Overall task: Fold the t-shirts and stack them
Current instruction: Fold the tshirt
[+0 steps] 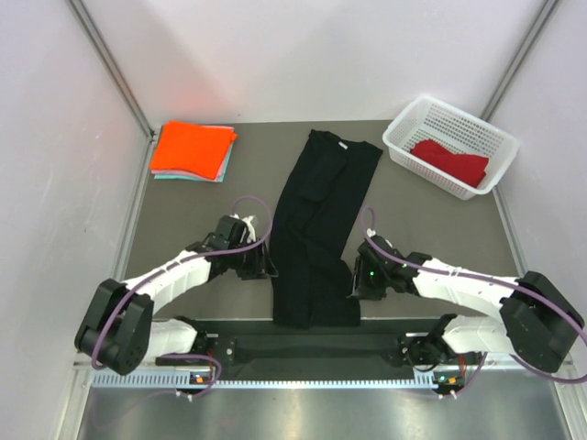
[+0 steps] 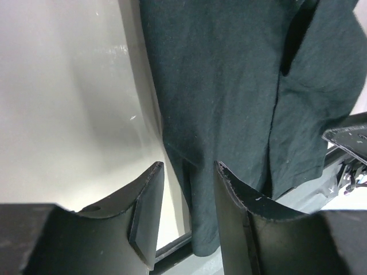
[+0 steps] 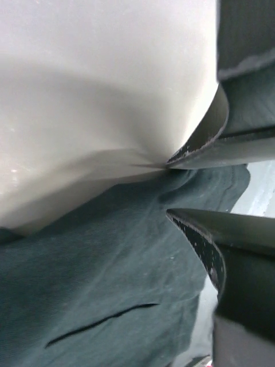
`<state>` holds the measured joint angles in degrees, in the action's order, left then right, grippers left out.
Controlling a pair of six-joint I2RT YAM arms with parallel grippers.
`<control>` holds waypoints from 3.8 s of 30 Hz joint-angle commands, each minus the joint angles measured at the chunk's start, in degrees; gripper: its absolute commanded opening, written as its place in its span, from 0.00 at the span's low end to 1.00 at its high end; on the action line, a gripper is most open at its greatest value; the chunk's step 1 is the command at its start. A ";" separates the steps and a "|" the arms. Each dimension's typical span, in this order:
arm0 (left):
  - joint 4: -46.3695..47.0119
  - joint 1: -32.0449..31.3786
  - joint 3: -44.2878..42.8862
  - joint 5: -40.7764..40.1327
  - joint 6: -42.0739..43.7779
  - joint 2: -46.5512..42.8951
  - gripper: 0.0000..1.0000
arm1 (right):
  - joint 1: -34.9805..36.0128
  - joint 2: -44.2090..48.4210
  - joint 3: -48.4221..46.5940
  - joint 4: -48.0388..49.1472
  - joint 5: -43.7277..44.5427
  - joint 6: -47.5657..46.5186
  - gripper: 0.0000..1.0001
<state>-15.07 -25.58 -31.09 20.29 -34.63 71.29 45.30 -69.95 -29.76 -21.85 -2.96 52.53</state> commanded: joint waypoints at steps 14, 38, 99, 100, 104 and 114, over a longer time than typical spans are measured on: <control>-1.85 -2.19 -3.61 -4.98 0.96 3.25 0.44 | -0.91 9.92 2.44 -5.04 -1.18 -0.68 0.42; -6.82 6.59 -81.11 -3.68 21.45 56.91 0.51 | -28.42 -16.52 -35.19 8.22 -4.16 -23.44 0.51; 23.24 15.39 -81.94 -3.33 0.01 72.59 0.00 | -31.06 -57.84 -72.37 19.83 5.07 -21.16 0.47; 23.24 15.39 -81.94 -3.68 -0.17 72.50 0.00 | -30.97 -58.62 -72.98 19.30 4.90 -21.16 0.48; 23.77 15.74 -81.85 -5.52 -2.10 72.59 0.00 | -30.53 -59.77 -74.91 19.65 3.84 -21.59 0.47; 28.69 16.71 -79.74 -8.78 -9.23 73.47 0.00 | -30.01 -66.70 -83.26 17.28 3.49 -22.65 0.45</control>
<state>10.39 -10.00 -112.01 15.38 -41.89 146.74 14.48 -134.52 -108.66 -4.51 0.89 31.16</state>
